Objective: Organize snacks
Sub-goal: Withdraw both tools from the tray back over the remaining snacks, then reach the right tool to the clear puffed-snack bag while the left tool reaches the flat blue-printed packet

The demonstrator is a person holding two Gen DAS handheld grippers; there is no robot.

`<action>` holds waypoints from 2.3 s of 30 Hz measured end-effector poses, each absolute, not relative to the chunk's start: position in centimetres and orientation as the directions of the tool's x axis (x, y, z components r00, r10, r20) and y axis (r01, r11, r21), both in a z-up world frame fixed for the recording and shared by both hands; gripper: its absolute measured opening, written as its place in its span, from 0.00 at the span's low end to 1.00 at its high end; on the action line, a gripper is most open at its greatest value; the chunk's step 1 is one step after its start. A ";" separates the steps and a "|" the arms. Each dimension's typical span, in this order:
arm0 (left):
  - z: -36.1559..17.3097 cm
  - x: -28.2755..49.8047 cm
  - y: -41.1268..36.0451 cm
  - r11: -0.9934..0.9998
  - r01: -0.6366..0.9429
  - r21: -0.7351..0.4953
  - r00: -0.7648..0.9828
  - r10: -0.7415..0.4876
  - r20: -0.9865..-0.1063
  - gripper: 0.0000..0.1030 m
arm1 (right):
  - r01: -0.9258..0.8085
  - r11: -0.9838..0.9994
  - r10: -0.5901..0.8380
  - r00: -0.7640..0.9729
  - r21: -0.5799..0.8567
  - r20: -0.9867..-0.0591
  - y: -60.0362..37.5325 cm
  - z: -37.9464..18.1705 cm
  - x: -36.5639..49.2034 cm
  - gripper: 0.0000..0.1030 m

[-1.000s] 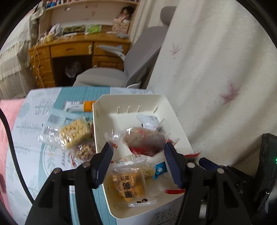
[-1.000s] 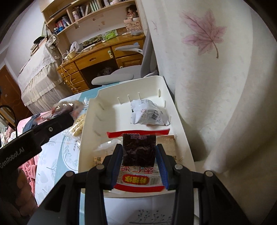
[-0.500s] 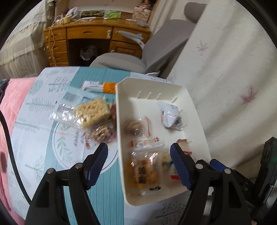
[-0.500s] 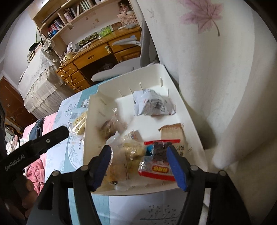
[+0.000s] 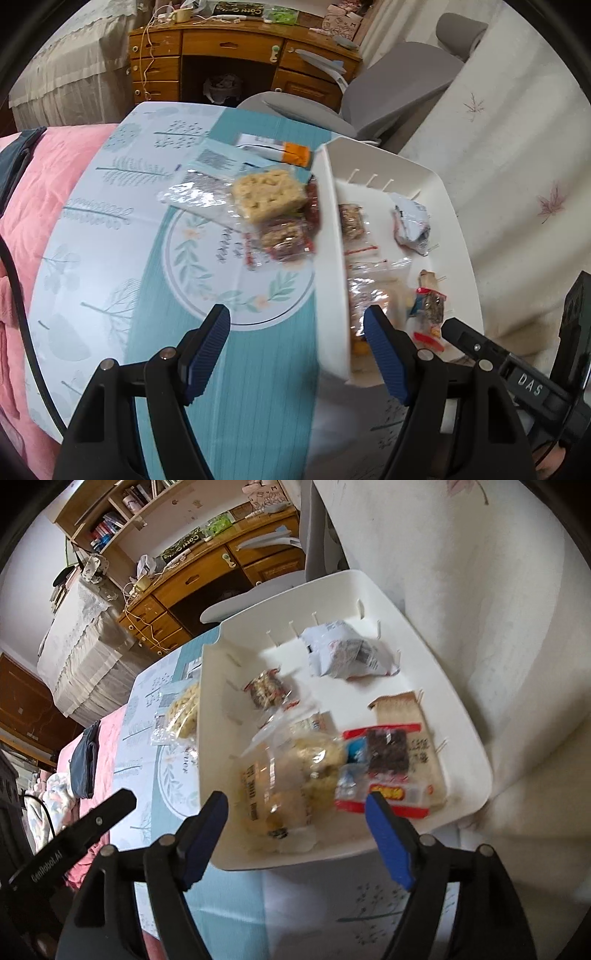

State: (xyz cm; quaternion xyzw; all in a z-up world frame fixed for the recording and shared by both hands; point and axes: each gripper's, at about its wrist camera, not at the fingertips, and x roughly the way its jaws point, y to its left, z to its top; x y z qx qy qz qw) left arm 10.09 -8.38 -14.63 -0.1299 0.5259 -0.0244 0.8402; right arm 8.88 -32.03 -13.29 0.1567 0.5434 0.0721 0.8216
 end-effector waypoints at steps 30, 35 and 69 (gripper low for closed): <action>-15.1 11.9 8.9 0.977 0.121 -0.173 0.306 -0.203 -0.930 0.75 | 0.402 0.795 0.312 0.372 0.455 -0.874 -17.8 -15.3 5.7 0.79; -15.4 13.4 10.2 0.975 0.168 -0.143 0.296 -0.189 -0.936 0.75 | 0.454 0.764 0.306 0.370 0.458 -0.877 -16.3 -15.5 6.0 0.79; -19.7 30.2 4.5 0.625 0.775 0.097 0.221 -0.123 -0.967 0.84 | 0.583 0.607 0.339 0.423 0.539 -0.840 -13.4 -20.2 19.5 0.79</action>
